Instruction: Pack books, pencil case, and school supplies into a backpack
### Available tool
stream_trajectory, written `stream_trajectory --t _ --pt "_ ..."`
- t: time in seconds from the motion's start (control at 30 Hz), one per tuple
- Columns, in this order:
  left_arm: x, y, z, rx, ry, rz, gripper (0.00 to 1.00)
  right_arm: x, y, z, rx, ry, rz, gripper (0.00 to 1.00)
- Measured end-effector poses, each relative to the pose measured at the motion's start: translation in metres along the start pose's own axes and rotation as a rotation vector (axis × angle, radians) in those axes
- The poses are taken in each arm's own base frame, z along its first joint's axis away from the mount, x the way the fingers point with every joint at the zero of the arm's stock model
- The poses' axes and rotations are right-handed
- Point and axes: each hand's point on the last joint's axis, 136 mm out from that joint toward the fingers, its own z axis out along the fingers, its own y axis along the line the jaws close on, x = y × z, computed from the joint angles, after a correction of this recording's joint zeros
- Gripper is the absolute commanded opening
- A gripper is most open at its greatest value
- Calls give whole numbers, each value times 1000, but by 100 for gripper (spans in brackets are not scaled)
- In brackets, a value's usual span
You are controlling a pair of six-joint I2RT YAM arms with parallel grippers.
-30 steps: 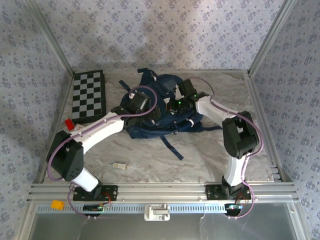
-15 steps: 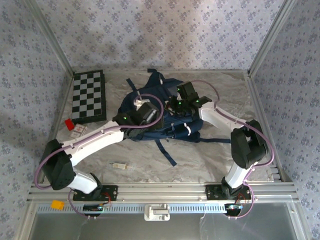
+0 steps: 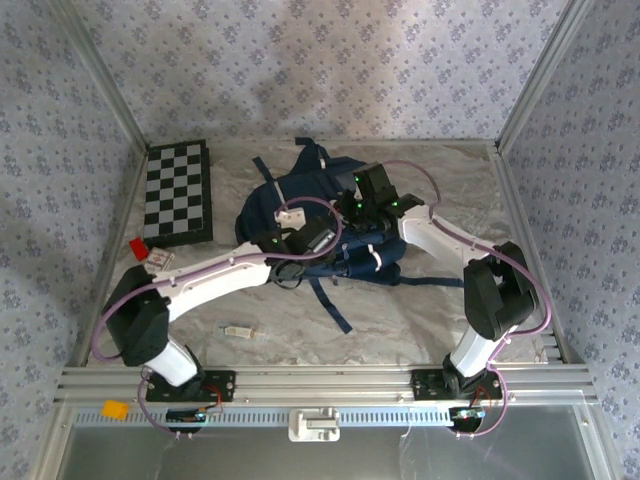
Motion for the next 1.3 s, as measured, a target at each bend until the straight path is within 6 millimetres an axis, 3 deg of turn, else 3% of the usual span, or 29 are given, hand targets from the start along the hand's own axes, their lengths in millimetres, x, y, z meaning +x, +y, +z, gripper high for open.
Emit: stream_trajectory --t 0.17,0.37,0.53,0.7,1.0,1.3 --pt "2 1 8 -29 -16 -39 100 -1 1 1 -7 -7 3 0" --pt "-17 4 14 -32 -85 -118 100 -2 5 2 -22 -19 -4 0" --pt "-22 3 17 -20 -112 -160 97 -4 8 2 -37 -28 -5 0" --pt "-25 10 21 -18 -105 -220 74 -4 14 3 -55 -35 -14 0" --pt "-27 14 23 23 -101 -229 42 0 16 7 -62 -26 -21 0" --pt "-32 11 29 58 -68 -215 18 0 14 11 -58 -26 -21 0"
